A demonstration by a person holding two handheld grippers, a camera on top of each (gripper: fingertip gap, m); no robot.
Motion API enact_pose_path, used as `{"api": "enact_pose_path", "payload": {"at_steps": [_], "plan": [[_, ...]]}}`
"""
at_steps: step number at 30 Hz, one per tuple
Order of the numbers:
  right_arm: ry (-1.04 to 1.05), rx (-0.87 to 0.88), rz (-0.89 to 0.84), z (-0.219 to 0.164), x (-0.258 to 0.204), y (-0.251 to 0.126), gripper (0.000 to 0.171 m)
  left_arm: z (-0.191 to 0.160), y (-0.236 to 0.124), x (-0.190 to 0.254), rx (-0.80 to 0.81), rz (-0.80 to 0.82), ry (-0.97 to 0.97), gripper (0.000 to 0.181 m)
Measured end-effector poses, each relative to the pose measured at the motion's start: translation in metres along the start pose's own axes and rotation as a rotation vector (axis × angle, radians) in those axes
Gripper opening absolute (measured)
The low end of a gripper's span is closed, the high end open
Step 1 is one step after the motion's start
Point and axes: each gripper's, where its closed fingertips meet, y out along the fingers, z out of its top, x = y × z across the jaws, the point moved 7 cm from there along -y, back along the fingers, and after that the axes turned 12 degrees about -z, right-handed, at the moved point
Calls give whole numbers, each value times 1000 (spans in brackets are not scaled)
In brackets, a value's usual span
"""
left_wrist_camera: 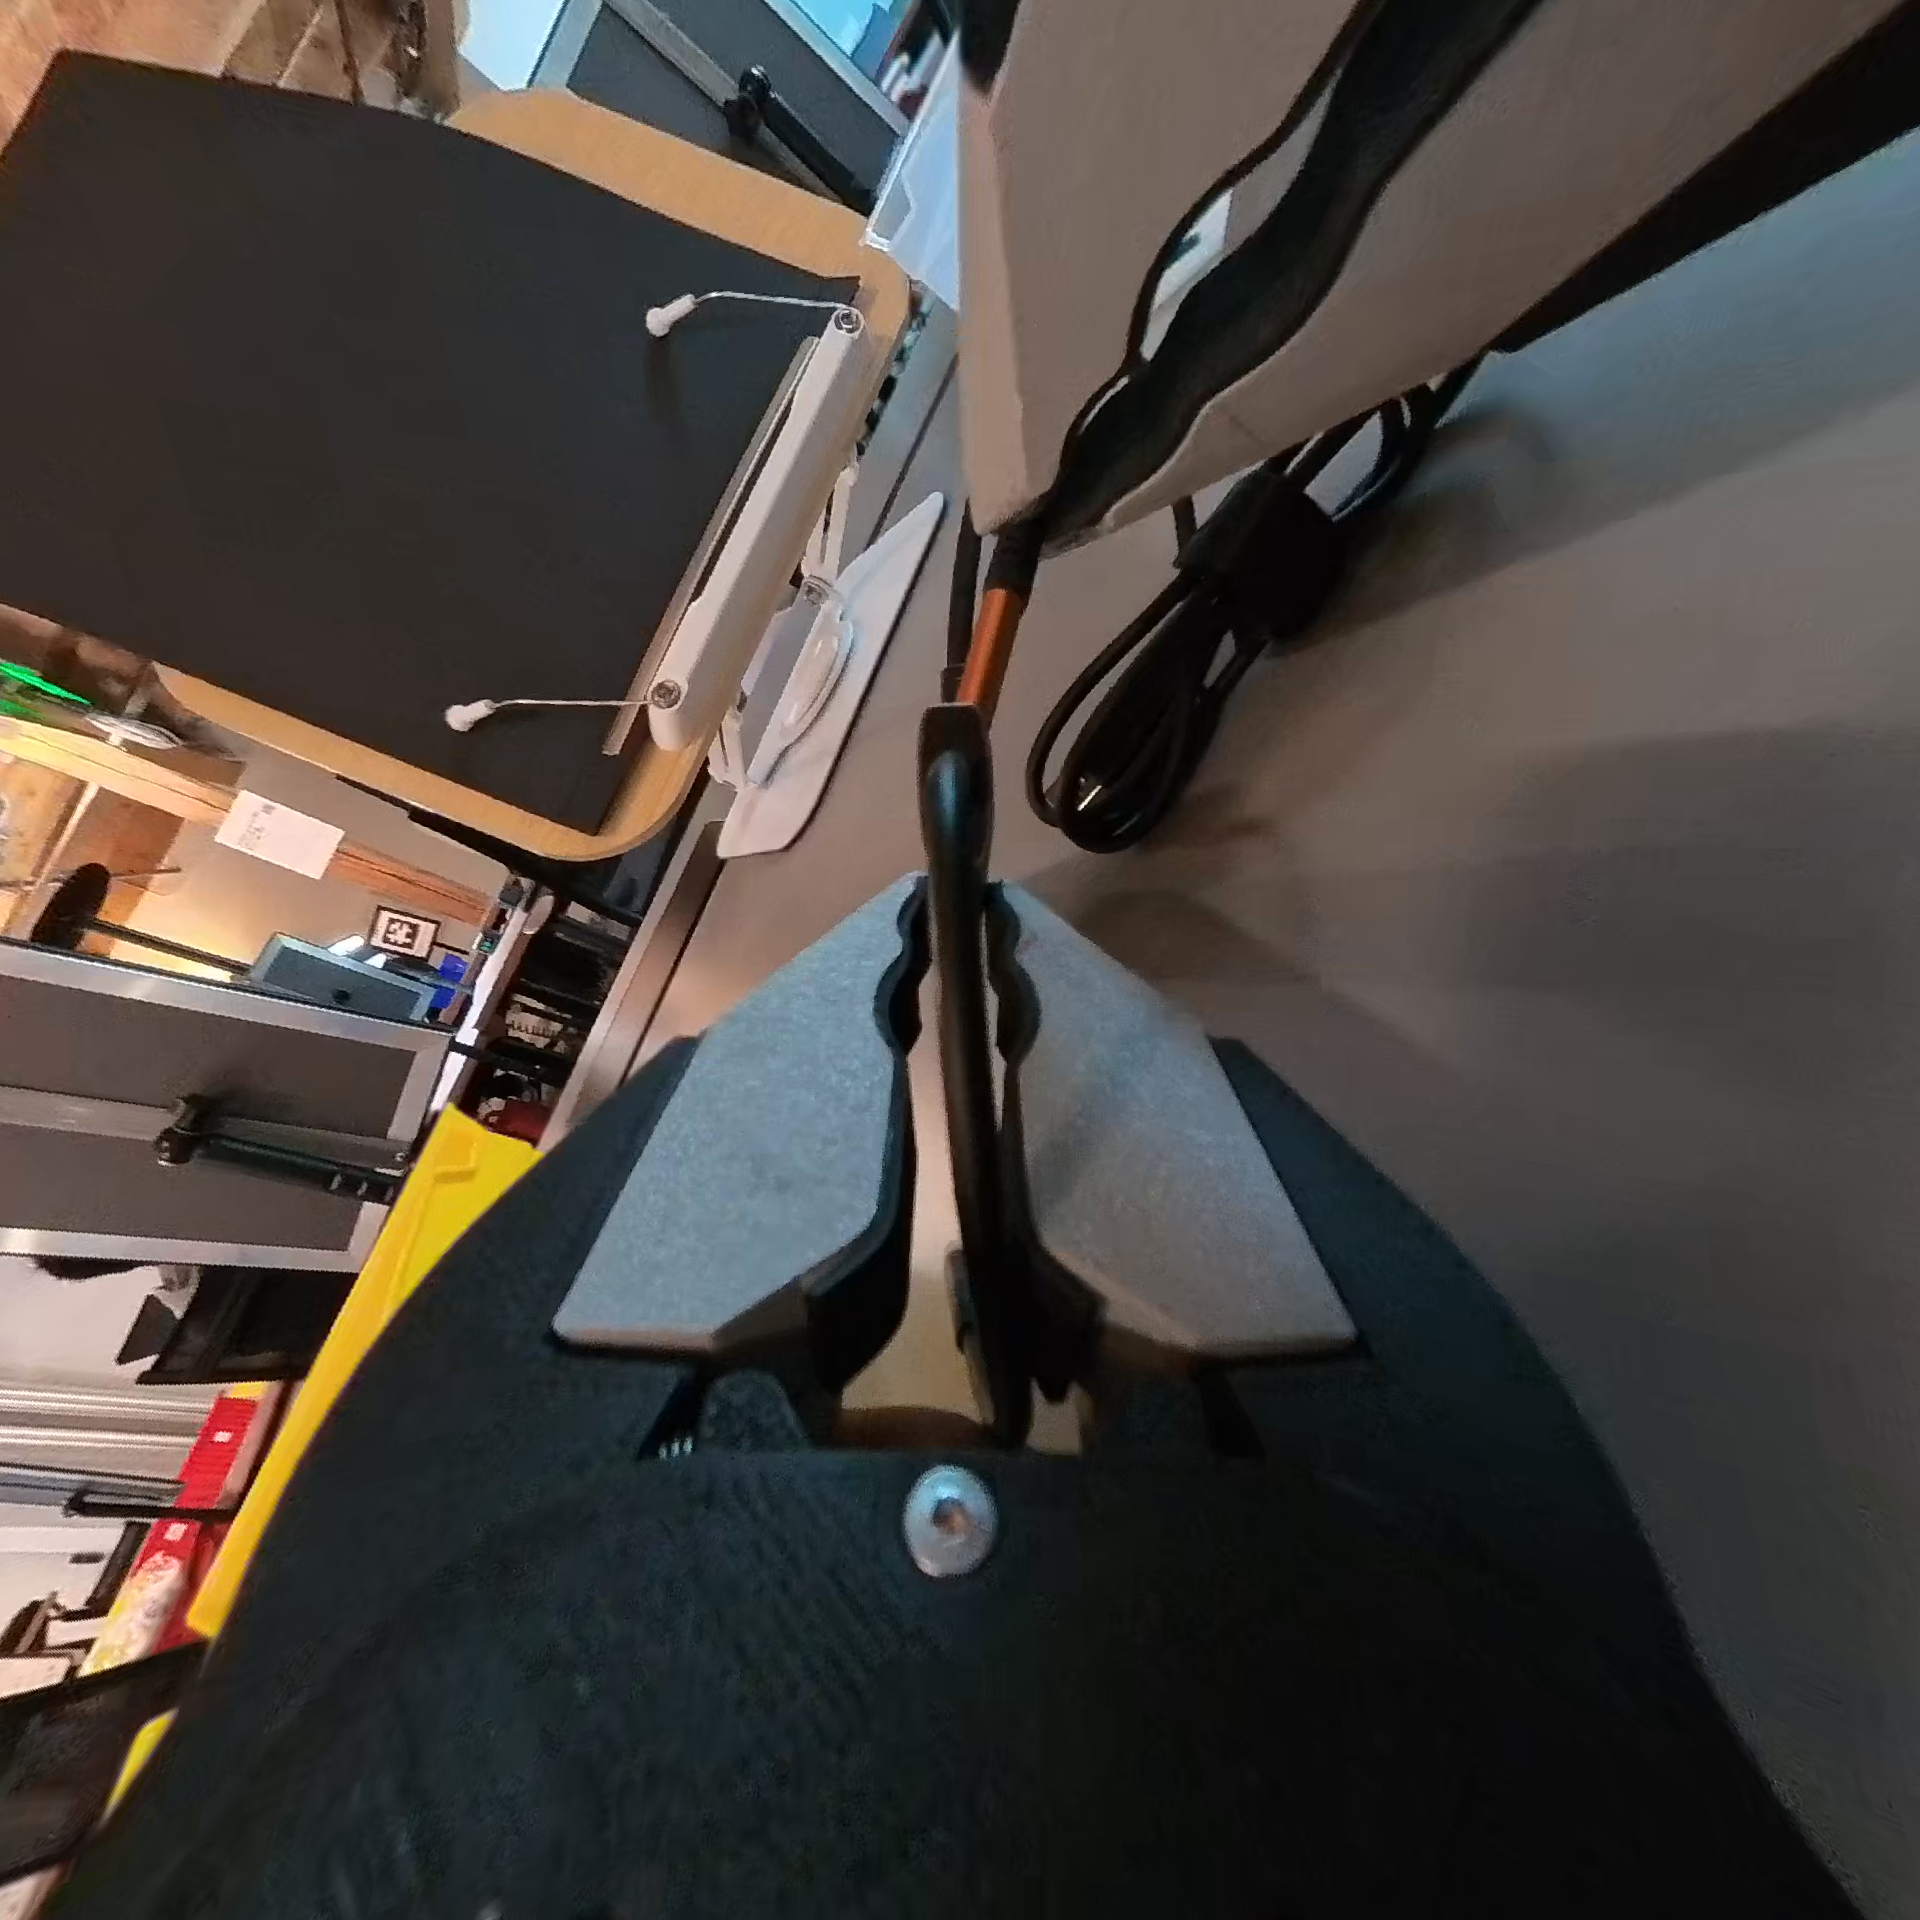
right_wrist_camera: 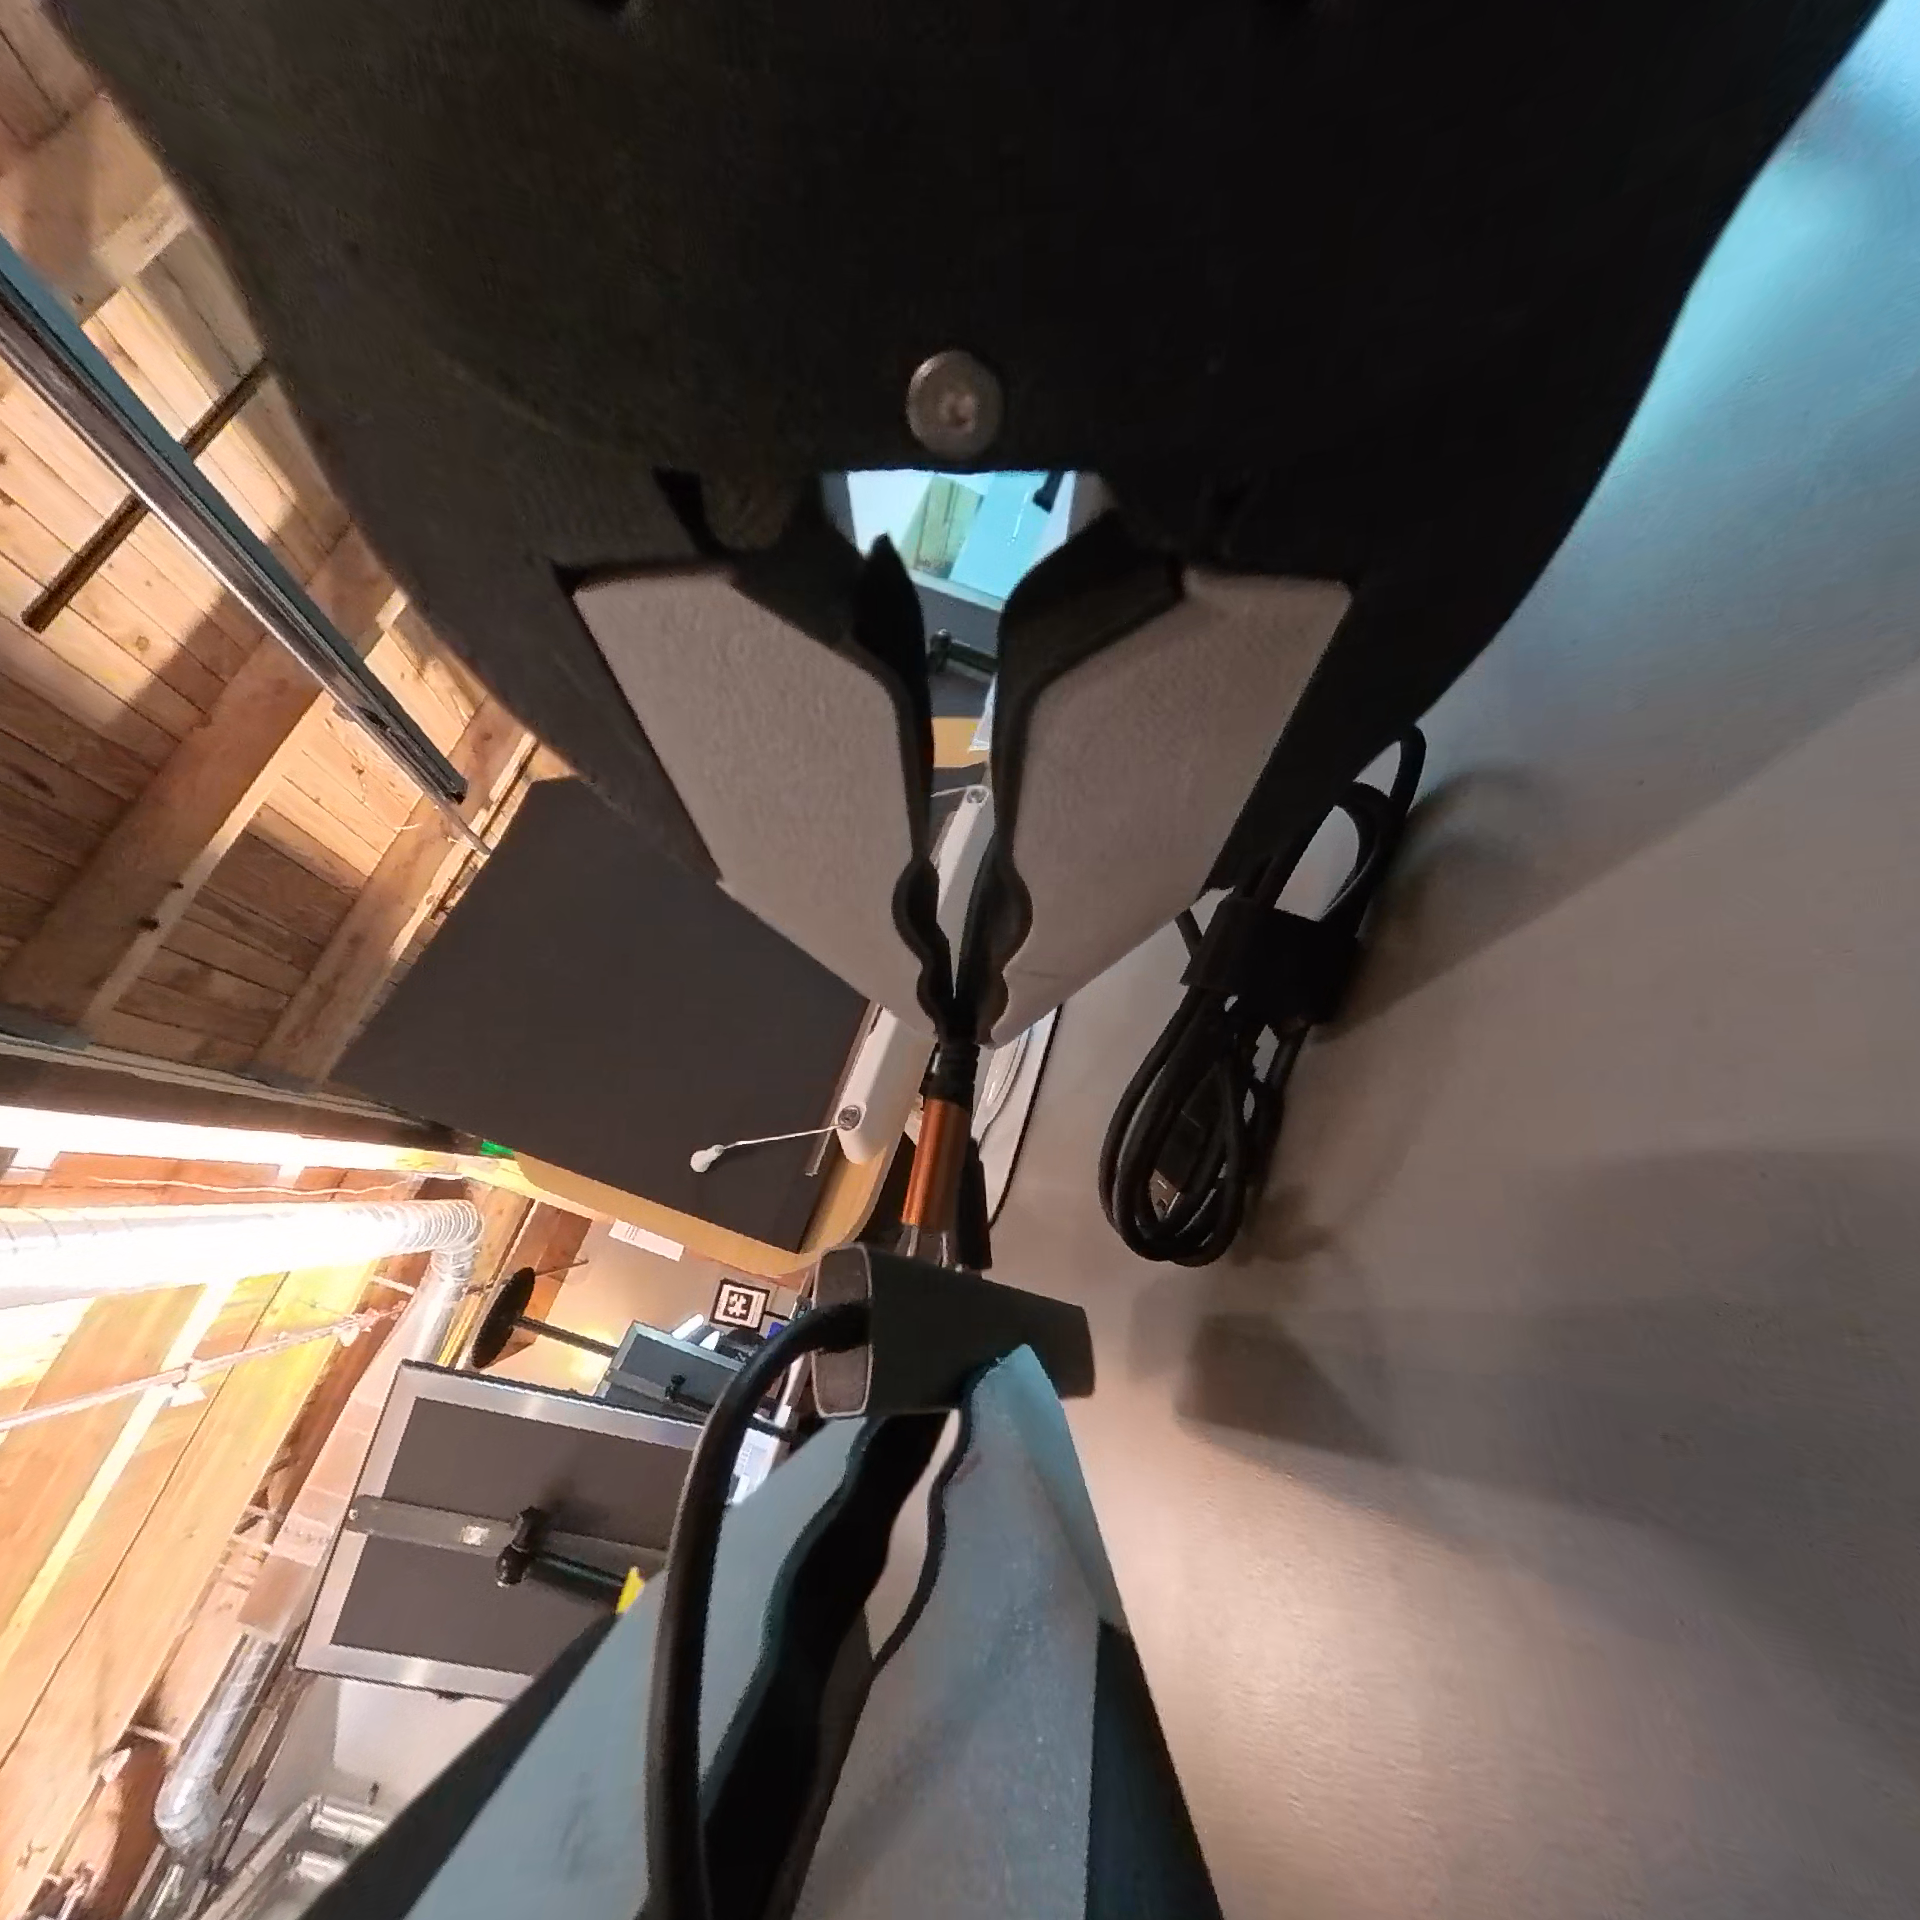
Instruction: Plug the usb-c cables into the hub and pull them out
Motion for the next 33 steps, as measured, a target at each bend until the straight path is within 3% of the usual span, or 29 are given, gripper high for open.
{"api": "enact_pose_path", "payload": {"at_steps": [8, 17, 29, 33], "plan": [[-35, 24, -30, 1, 1, -5, 0, 2, -3, 2, 33, -24, 4, 7], [75, 101, -5, 3, 7, -10, 0, 3, -5, 2, 18, 20, 53, 7], [15, 18, -32, 5, -6, -2, 0, 2, 4, 8, -71, 38, 105, 7], [62, 36, -25, 5, -6, 0, 0, 5, 1, 7, -17, 36, 88, 7]]}}
